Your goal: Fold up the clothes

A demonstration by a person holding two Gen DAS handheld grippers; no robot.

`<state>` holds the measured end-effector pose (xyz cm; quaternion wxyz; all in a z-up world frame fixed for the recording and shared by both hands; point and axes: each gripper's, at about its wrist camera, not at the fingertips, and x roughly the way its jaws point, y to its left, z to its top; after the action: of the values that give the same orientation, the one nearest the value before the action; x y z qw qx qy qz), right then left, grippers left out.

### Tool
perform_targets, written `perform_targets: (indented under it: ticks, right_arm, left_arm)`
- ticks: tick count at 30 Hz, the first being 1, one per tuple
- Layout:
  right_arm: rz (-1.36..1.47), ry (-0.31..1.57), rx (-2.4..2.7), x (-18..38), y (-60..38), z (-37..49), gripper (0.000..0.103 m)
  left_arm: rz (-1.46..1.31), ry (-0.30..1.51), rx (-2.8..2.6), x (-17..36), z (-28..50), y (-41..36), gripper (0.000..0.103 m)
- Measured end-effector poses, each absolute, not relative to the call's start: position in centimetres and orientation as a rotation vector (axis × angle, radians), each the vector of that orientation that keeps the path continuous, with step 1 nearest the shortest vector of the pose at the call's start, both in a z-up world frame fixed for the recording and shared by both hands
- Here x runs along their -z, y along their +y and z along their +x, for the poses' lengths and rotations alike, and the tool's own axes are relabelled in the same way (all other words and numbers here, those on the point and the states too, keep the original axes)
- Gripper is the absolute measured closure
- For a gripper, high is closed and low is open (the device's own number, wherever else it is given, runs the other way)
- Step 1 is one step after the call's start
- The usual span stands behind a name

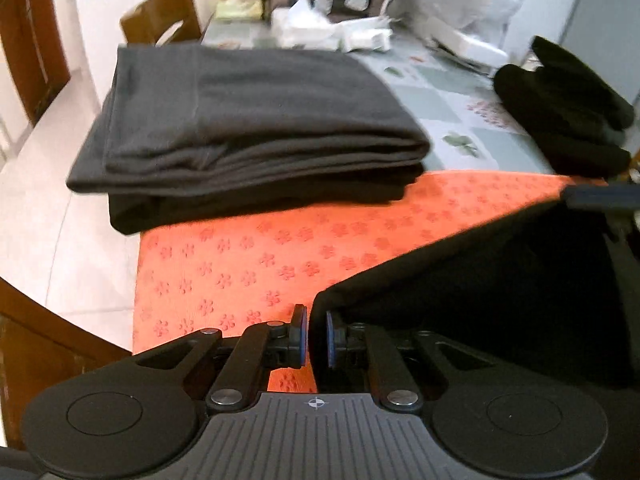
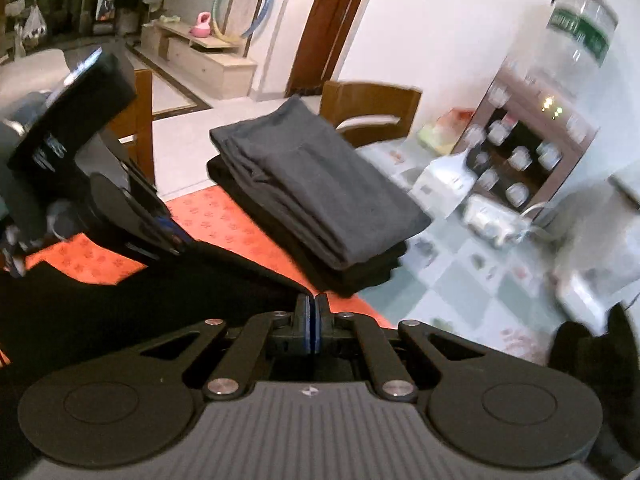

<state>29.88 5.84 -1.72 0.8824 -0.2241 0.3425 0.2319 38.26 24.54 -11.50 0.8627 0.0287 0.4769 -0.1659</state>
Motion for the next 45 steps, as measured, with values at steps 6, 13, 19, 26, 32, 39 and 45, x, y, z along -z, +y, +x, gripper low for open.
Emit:
perform_targets:
  ticks: [6,13,19,26,32,39,45]
  right_arm:
    - [-0.364,0.744,-0.596,1.7,3.7,28.2,0.056]
    - [-0.29,0.821,-0.569,1.6,-2.9,22.3,0.048]
    - [-0.213,0.89,-0.446,2.2,-8.1,17.0,0.048]
    - [-0.041,0.9,-0.304,2.0,-13.8,12.3,0.048]
    - [0.052,0.896,-0.212,1.9,-17.4,8.7,0.048]
    - [0.067,0.917,-0.176,2.3,-19.0,5.7,0.048]
    - [0.039,0.948,-0.177,3.0,-19.1,3.7,0.048]
  left_arm:
    - [0.007,1.019,0.314,12.9,39.2,25.4,0.071]
    - [-0.17,0.902,0.294,10.0,38.8,28.8,0.042]
    - [-0.236,0.884,0.254,6.5,35.2,31.8,0.042]
    - [-0.299,0.913,0.194,5.2,28.4,34.2,0.041]
    - [-0.351,0.957,0.193,7.1,21.3,34.9,0.039]
    - [-0.371,0.974,0.234,10.0,15.9,34.3,0.039]
    - [-0.397,0.942,0.166,10.4,15.8,34.3,0.094]
